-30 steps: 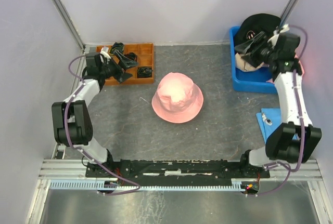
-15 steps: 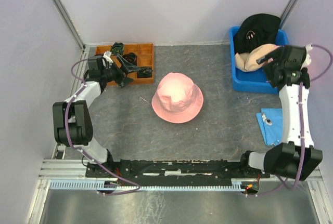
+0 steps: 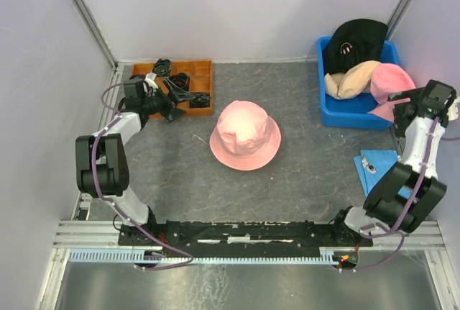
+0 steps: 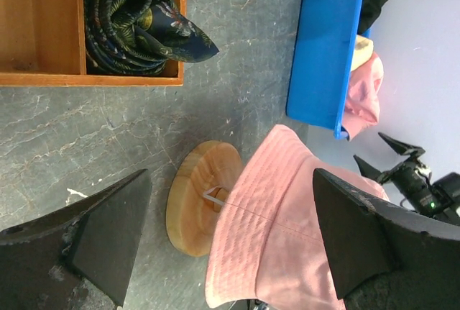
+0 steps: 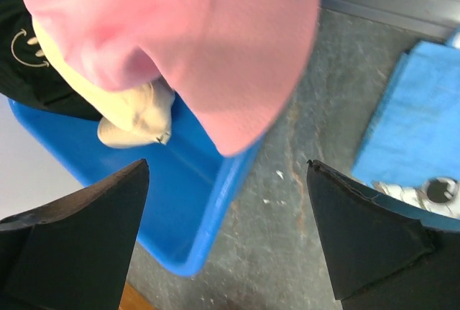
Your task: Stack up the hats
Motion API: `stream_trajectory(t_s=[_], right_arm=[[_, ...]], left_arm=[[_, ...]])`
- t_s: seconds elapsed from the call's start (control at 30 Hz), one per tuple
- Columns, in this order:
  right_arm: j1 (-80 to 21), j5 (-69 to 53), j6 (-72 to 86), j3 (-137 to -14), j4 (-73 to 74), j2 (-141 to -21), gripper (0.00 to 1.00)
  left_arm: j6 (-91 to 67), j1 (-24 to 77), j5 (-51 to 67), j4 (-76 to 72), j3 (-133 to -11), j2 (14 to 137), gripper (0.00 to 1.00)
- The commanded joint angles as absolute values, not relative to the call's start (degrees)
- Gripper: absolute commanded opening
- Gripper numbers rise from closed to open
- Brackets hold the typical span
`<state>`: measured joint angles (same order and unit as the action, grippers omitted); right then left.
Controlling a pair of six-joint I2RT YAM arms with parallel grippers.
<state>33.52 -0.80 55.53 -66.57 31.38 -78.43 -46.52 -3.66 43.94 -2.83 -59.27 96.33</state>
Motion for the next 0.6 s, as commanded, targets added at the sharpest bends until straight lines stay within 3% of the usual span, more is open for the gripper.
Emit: stream_trajectory(t_s=[0.0,0.23,0.57], right_arm=[[33.4,-2.9,51.9,-76.9,29.0,-86.2,0.99],[33.3,1.8,49.6,-83.7,32.7,-91.5,0.99],[36.3,-1.3,59.0,-60.6,20.9,-78.1,0.99]], left_arm=[[-46.3,-3.5,45.6,-6.3,-58.8,97.6,0.99],[-47.9,-3.5,45.9,-8.4,-58.8,99.2,0.99],[-47.3,-2.6,46.3,-4.0,-63.5,101.0,0.99]])
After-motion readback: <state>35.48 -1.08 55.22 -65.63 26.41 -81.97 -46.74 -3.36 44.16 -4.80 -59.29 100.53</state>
